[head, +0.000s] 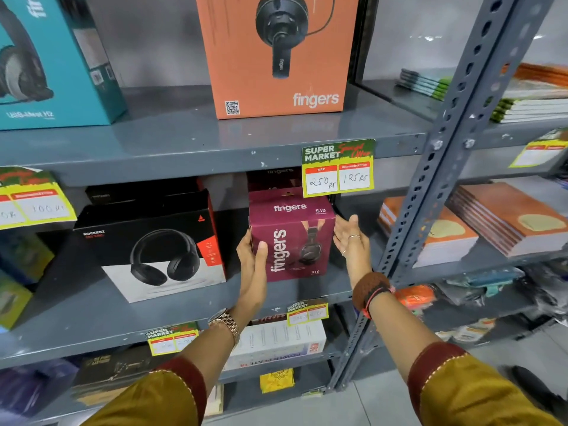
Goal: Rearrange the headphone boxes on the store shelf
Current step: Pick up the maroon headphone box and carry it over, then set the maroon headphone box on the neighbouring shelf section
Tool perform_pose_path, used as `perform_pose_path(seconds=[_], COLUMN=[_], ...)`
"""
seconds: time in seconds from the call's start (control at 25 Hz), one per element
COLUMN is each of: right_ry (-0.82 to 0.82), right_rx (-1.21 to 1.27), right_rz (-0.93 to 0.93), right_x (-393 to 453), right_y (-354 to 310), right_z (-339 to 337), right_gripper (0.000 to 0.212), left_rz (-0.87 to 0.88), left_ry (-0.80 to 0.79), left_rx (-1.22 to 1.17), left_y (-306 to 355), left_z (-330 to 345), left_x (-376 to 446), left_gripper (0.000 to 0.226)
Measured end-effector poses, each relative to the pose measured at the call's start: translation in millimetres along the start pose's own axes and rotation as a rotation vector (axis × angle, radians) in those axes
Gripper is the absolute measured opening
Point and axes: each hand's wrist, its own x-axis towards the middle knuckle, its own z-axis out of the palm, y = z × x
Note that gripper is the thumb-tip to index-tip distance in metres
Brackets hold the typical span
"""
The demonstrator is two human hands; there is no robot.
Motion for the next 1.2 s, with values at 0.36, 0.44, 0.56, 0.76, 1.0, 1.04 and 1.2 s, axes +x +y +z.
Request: perform_pose_path(seconds=[0.36, 0.44, 0.56, 0.76, 1.0, 1.04, 1.2], right_ry=[0.123, 0.137, 0.02, -0.18, -0.325, -0.318, -0.262], right_rx=[-0.034, -0.033, -0.052, -0.013, -0.061, -0.08, -0.121], right_rz=[-0.12, -0.211, -0.286, -0.215, 0.123, 0.154, 0.234], right_x=[-32, -47, -60, -69, -71, -71, -83], right_y=[3, 0, -4, -9, -15, -15, -15], right_z=[12, 25, 54, 117, 185, 193, 226], right_gripper=[0.042, 0.035, 0.042, 0.052, 0.066, 0.069, 0.073], left_rz=[-0.024, 0.009, 0.172, 0.274, -0.048, -0.123, -0.291], left_ry=[-0.016, 0.027, 0.108, 0.401, 0.562, 0.534, 0.254], left_rx=[-0.001, 0.025, 0.067, 0.1, 0.107, 0.101, 0.015], left_y=[-1, 0, 12, 34, 45, 43, 40], left_z=[-11, -22, -49, -113, -201, -214, -256], left_x=[-12, -18, -31, -37, -15, -9, 4], left_gripper=[0.053, 0.05, 0.05, 0.058, 0.058, 0.061, 0.091])
